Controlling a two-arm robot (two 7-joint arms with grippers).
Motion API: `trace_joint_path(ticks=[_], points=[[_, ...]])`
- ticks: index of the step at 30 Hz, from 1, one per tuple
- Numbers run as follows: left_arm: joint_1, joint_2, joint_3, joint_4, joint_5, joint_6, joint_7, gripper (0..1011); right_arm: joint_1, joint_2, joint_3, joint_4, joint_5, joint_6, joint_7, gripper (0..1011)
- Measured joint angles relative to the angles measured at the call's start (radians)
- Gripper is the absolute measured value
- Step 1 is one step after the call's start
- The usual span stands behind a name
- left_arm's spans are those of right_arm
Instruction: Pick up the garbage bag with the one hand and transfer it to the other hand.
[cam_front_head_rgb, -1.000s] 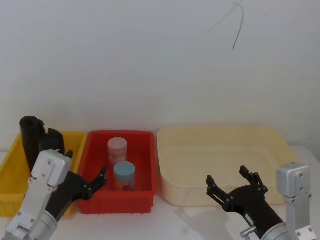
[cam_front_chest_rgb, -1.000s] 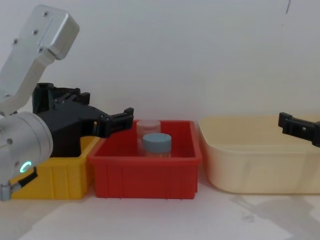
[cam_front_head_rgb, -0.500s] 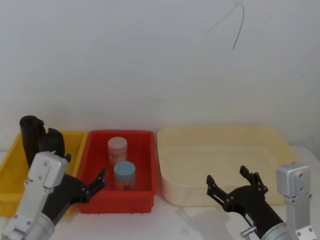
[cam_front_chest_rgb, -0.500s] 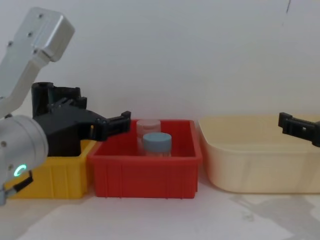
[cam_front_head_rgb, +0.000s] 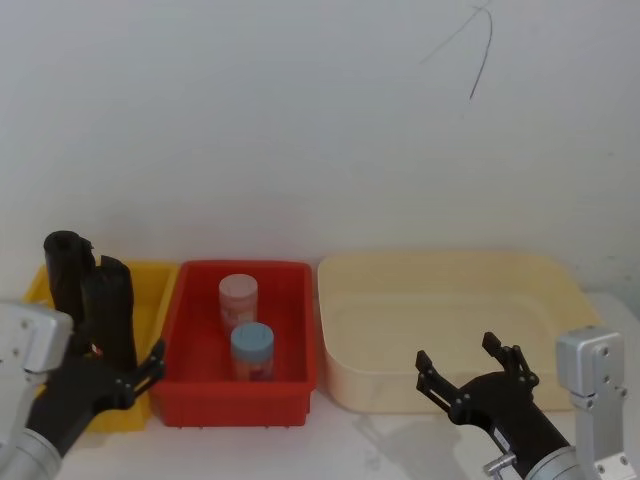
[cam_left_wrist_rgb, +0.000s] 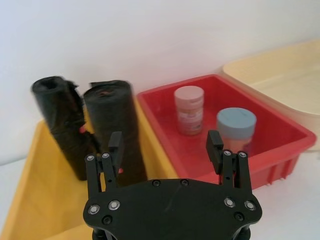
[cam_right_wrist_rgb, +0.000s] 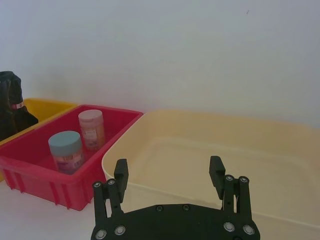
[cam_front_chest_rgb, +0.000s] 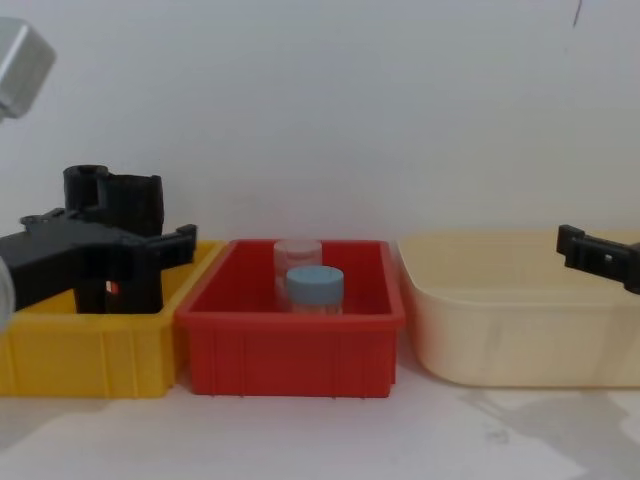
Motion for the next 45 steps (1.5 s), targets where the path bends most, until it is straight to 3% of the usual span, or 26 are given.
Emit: trace_joint_path(ticks=[11, 21, 42, 43, 44, 45], points=[[-0.008, 0.001, -0.066, 0.011, -0.05, 0.033, -0.003, 1000, 0.0, 0.0, 0.0, 0.0, 0.0, 0.0, 0.0, 1000], [-0.063, -0.012, -0.079, 0.081, -0.067, 0.064, -0.029, 1000, 0.0, 0.0, 0.0, 0.0, 0.0, 0.0, 0.0, 1000], [-0.226, -0.049, -0.013, 0.28, -0.017, 0.066, -0.116, 1000, 0.0, 0.0, 0.0, 0.0, 0.0, 0.0, 0.0, 1000], [-0.313, -0.067, 0.044, 0.385, 0.061, 0.044, -0.149, 1000, 0.0, 0.0, 0.0, 0.0, 0.0, 0.0, 0.0, 1000], [-0.313, -0.067, 0.044, 0.385, 0.061, 0.044, -0.149, 508, 0.0, 0.0, 0.0, 0.0, 0.0, 0.0, 0.0, 999], [-0.313, -0.067, 0.045, 0.386, 0.061, 0.044, -0.149, 508, 0.0, 0.0, 0.0, 0.0, 0.0, 0.0, 0.0, 1000]])
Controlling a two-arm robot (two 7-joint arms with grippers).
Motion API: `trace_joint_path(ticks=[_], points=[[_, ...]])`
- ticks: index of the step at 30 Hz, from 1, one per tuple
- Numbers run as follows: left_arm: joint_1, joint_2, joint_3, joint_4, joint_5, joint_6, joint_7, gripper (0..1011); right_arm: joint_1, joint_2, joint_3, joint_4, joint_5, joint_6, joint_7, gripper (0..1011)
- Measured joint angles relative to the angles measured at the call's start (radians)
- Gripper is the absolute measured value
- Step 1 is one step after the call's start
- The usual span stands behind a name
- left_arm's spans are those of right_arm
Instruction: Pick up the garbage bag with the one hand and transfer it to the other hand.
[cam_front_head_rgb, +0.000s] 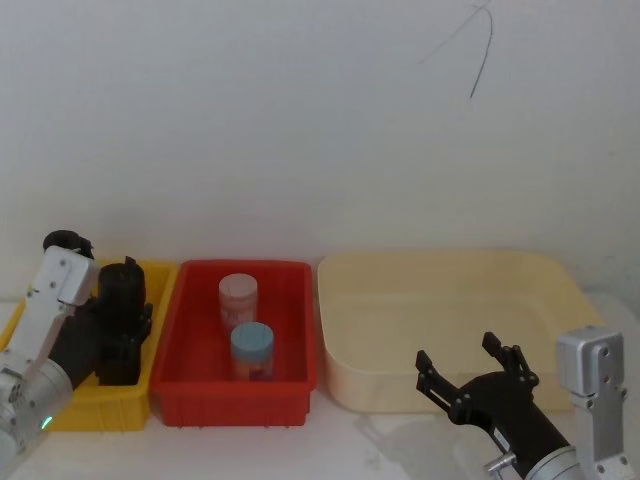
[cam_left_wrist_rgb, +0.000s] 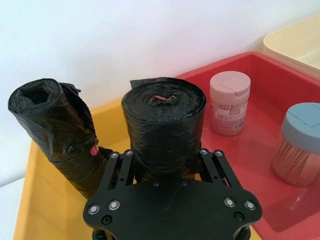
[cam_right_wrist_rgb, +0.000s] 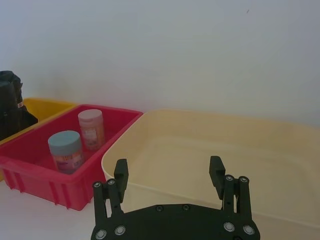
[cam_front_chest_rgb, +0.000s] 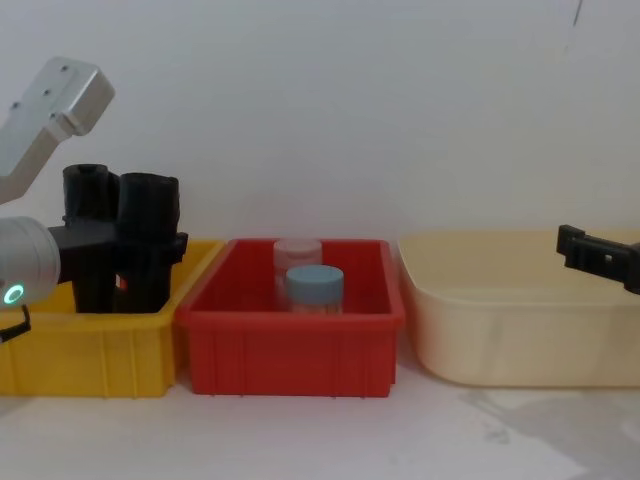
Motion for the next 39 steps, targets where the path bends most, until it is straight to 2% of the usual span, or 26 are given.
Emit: trace_joint_path(ticks=[7, 20, 32, 39], points=[[0.001, 0.002, -0.001, -0.008, 0.0, 0.003, -0.003, 508, 0.0, 0.0, 0.0, 0.0, 0.0, 0.0, 0.0, 1000], [0.011, 0.03, -0.039, -0.147, -0.032, 0.065, -0.034, 508, 0.0, 0.0, 0.0, 0.0, 0.0, 0.0, 0.0, 1000], [0.028, 0.028, -0.051, -0.149, -0.033, 0.047, -0.042, 508, 0.0, 0.0, 0.0, 0.0, 0.0, 0.0, 0.0, 1000], [0.017, 0.028, -0.061, -0.157, -0.037, 0.051, -0.059, 508, 0.0, 0.0, 0.0, 0.0, 0.0, 0.0, 0.0, 1000]])
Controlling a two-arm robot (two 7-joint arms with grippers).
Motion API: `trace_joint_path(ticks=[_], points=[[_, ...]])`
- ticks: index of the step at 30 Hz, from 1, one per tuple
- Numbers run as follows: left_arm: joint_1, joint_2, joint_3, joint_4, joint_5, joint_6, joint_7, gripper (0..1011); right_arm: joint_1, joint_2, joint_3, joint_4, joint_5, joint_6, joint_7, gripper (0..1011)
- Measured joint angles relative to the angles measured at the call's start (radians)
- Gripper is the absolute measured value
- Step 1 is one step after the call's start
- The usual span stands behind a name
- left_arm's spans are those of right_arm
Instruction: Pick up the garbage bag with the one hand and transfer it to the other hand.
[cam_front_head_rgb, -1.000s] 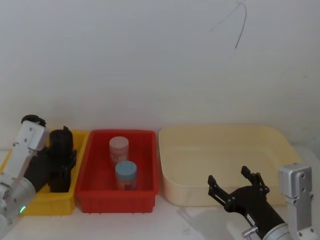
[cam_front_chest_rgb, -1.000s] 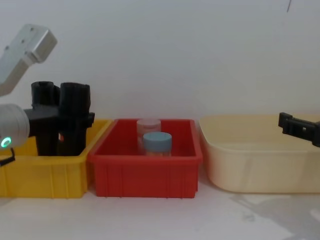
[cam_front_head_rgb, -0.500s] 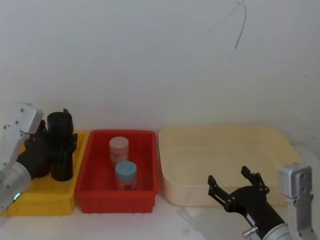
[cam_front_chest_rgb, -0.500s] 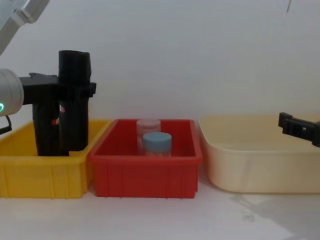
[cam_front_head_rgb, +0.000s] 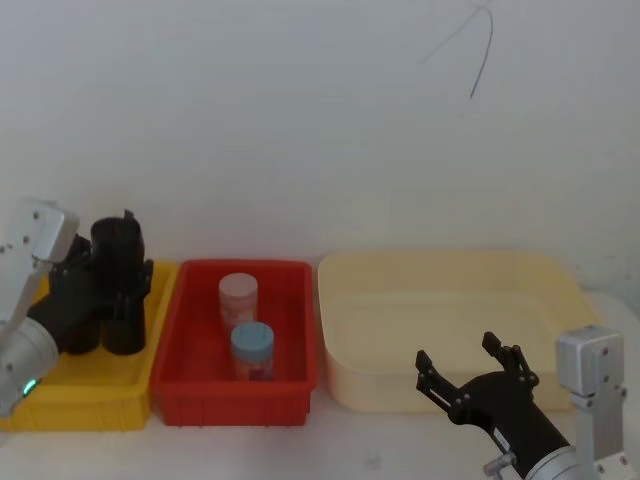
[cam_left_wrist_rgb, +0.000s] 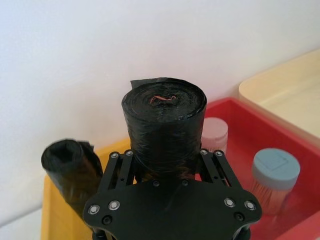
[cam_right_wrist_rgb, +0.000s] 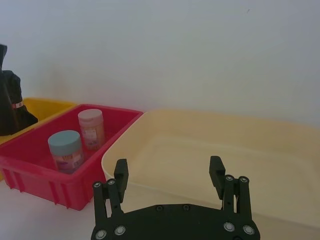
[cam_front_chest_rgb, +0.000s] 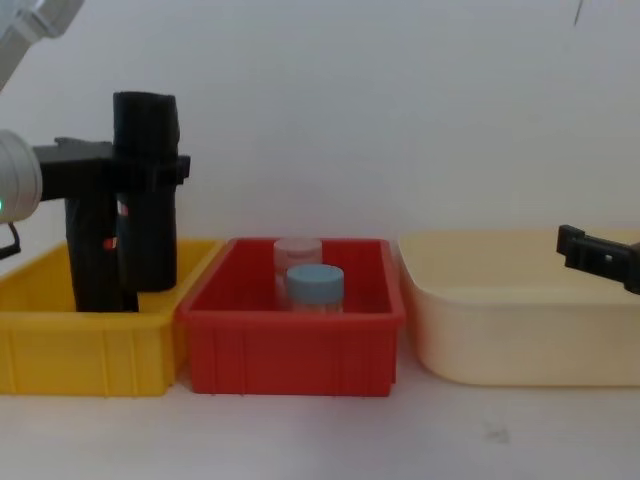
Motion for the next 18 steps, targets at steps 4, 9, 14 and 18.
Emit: trace_joint_path(ticks=[4, 9, 14, 18], points=[[-0.014, -0.004, -0.003, -0.007, -0.003, 0.005, -0.011, 508, 0.0, 0.0, 0.0, 0.0, 0.0, 0.0, 0.0, 1000], [-0.032, -0.013, -0.004, -0.013, -0.007, 0.012, -0.025, 508, 0.0, 0.0, 0.0, 0.0, 0.0, 0.0, 0.0, 1000], [-0.048, -0.023, -0.002, -0.016, -0.011, 0.019, -0.041, 508, 0.0, 0.0, 0.0, 0.0, 0.0, 0.0, 0.0, 1000], [-0.062, -0.033, 0.003, -0.016, -0.015, 0.026, -0.055, 508, 0.002, 0.0, 0.0, 0.0, 0.0, 0.002, 0.002, 1000]])
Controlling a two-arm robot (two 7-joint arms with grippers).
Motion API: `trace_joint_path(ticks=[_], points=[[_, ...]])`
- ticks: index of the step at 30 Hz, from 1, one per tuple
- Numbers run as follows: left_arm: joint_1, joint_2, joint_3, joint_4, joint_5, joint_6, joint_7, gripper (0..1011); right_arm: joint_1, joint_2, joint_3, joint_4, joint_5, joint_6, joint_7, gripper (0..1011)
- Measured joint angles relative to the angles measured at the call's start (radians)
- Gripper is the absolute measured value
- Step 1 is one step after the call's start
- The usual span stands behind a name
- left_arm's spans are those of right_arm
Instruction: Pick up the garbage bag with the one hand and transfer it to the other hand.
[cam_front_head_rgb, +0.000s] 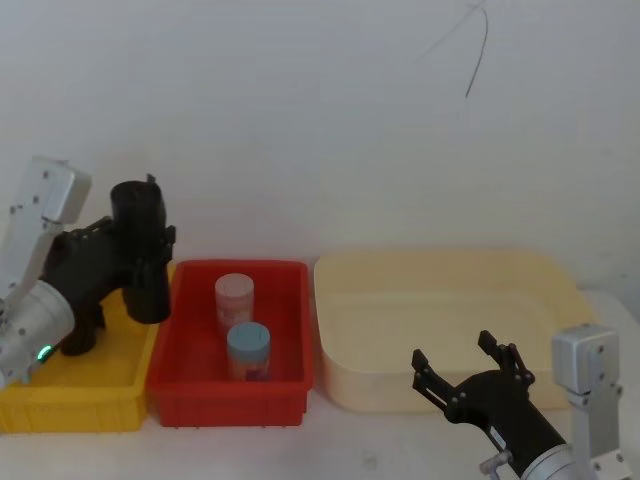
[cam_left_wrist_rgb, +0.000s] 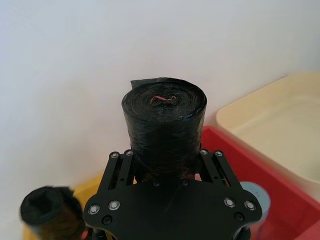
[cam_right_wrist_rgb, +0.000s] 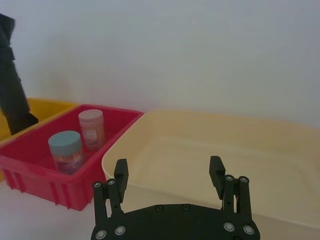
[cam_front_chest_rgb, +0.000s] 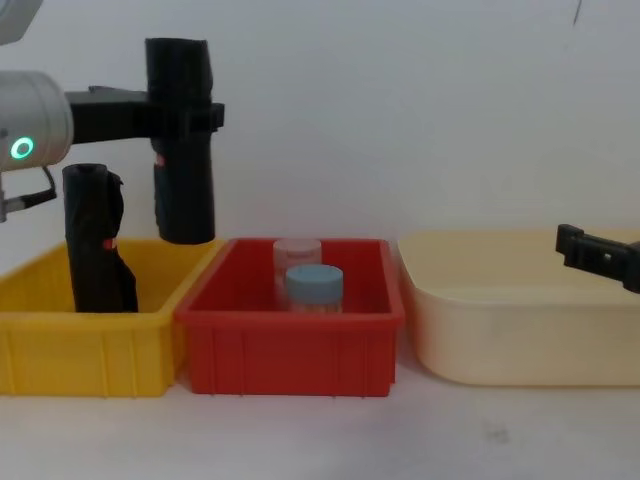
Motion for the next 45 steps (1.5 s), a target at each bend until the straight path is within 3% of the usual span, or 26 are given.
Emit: trace_joint_path(ticks=[13, 22, 34, 45], points=[[-0.068, -0.043, 0.046, 0.041, -0.018, 0.026, -0.06, 508, 0.041, 0.016, -0.003, -0.028, 0.049, 0.061, 0.085, 1000], [-0.128, -0.08, 0.09, 0.092, -0.031, 0.042, -0.107, 508, 0.114, 0.033, -0.016, -0.047, 0.115, 0.148, 0.173, 1000], [-0.182, -0.116, 0.136, 0.139, -0.051, 0.056, -0.162, 508, 0.247, 0.036, -0.074, -0.013, 0.164, 0.245, 0.263, 1000], [-0.217, -0.131, 0.168, 0.173, -0.074, 0.047, -0.222, 508, 0.309, 0.036, -0.121, 0.033, 0.174, 0.274, 0.306, 999]])
